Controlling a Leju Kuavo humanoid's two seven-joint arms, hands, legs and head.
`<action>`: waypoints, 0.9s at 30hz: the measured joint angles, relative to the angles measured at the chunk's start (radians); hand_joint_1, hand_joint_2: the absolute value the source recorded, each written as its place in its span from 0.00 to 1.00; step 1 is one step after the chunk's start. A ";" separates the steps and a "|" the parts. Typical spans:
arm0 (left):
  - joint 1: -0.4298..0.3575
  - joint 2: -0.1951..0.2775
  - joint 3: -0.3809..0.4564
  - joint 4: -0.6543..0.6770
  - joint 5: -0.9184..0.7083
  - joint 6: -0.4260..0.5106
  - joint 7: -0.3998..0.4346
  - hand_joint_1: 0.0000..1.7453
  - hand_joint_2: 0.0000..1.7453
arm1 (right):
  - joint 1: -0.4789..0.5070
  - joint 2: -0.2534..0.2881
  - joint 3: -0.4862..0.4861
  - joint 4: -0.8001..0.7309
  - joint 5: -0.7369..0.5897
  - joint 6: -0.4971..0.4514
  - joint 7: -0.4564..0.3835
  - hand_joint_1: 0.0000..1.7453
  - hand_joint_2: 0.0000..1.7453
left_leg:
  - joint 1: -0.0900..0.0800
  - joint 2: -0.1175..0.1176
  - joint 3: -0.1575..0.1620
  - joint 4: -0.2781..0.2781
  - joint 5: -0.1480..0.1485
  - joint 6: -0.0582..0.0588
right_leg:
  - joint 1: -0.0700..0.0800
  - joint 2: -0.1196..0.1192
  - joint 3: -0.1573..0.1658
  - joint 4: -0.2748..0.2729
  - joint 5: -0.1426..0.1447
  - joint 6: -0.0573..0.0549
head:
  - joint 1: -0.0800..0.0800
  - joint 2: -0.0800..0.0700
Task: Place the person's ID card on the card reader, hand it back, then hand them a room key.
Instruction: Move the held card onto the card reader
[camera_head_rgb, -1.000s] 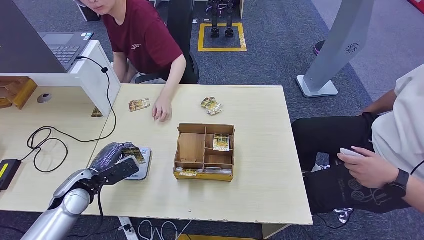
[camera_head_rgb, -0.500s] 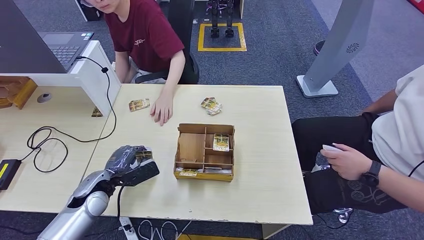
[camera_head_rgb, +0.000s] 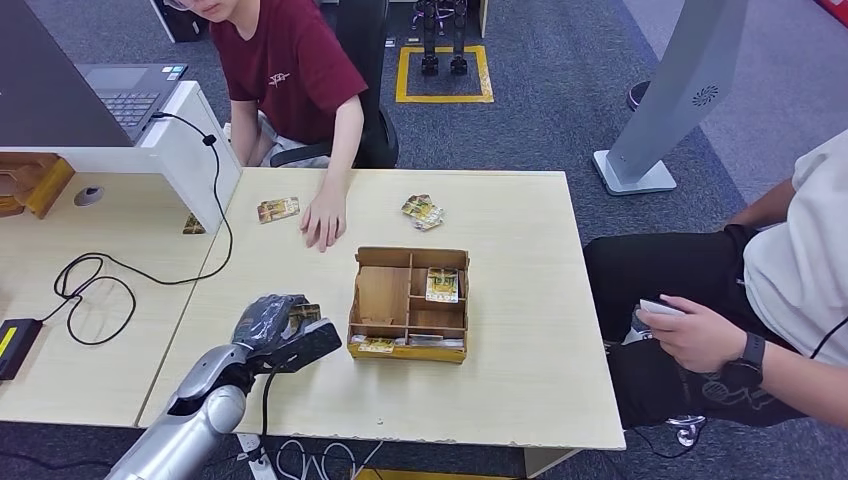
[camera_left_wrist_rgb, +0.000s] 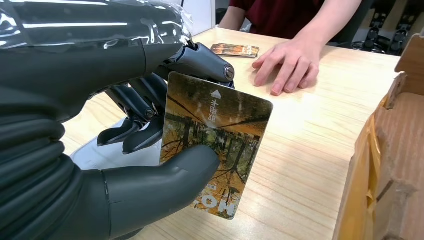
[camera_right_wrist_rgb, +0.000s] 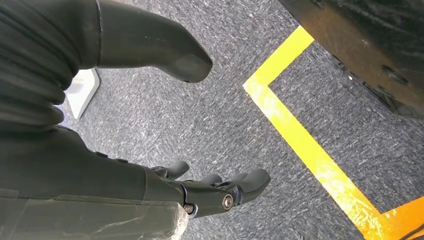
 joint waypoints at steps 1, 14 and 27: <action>0.000 -0.001 0.000 0.004 -0.001 0.004 0.001 1.00 1.00 | 0.000 0.000 0.002 0.000 0.000 0.000 0.000 0.00 1.00 | 0.000 0.000 0.000 0.000 0.000 0.000 | 0.000 0.000 0.000 0.000 0.000 0.000 | 0.000 0.000; -0.002 0.016 0.053 -0.008 0.088 -0.019 -0.036 1.00 1.00 | 0.003 0.000 0.008 0.000 0.000 -0.005 0.000 0.00 1.00 | 0.000 0.000 0.000 0.000 0.000 0.000 | 0.000 0.000 0.000 0.000 0.000 0.000 | 0.000 0.000; -0.003 0.047 0.061 -0.056 0.137 -0.064 -0.041 1.00 1.00 | 0.003 0.000 0.008 0.000 -0.001 -0.012 0.010 0.00 1.00 | 0.000 0.000 0.000 0.000 0.000 0.000 | 0.000 0.000 0.000 0.000 0.000 0.000 | 0.000 0.000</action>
